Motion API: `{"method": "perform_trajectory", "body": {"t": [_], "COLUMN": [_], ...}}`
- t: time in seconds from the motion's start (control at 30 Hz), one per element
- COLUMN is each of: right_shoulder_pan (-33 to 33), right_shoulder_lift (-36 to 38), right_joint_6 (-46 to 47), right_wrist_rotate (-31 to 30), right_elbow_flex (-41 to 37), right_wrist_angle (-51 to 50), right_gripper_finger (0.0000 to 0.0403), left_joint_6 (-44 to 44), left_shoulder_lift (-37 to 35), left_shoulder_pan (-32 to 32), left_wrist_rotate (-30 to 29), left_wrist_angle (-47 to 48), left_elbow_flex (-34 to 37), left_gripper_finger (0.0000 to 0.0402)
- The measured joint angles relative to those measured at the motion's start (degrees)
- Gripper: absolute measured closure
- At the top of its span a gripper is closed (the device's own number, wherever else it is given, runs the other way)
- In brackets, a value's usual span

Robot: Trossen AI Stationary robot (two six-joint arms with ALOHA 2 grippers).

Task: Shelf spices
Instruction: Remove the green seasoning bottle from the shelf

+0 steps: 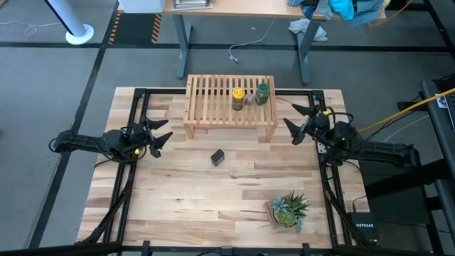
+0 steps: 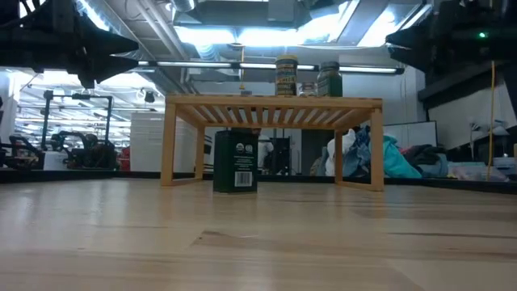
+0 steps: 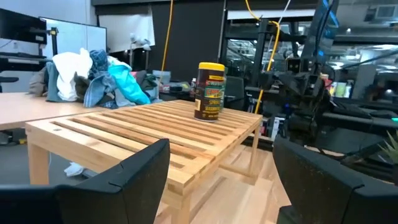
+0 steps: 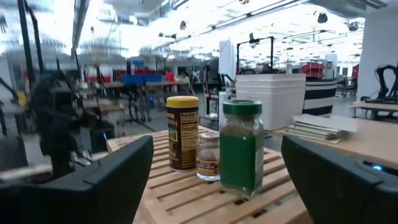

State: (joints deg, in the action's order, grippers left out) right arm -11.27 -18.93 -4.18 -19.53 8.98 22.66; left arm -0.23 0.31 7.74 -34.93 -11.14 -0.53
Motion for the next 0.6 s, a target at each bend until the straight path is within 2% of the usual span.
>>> {"method": "perform_trajectory", "body": {"t": [0.3,0.43,0.6], "right_shoulder_pan": [0.0,-1.1,-6.5], "right_shoulder_lift": [-18.8,-25.1,-31.5], "right_joint_6": [-11.1,-11.3,-7.7], "right_wrist_rotate": [-4.9,-6.0,-7.0], "right_elbow_flex": [11.7,14.5,16.3], "right_wrist_angle": [-2.5,-2.9,-3.2], "right_gripper_finger": [0.0043,0.0043,0.0043], "left_joint_6": [-1.6,-3.6,-4.1], "left_shoulder_lift": [0.0,0.0,0.0], "left_shoulder_pan": [-0.1,-0.1,0.0], "left_wrist_rotate": [0.3,0.3,0.4], "left_wrist_angle": [4.0,6.6,7.1], "left_elbow_flex": [0.0,0.0,0.0], "left_gripper_finger": [0.0123,0.0123,0.0123]}}
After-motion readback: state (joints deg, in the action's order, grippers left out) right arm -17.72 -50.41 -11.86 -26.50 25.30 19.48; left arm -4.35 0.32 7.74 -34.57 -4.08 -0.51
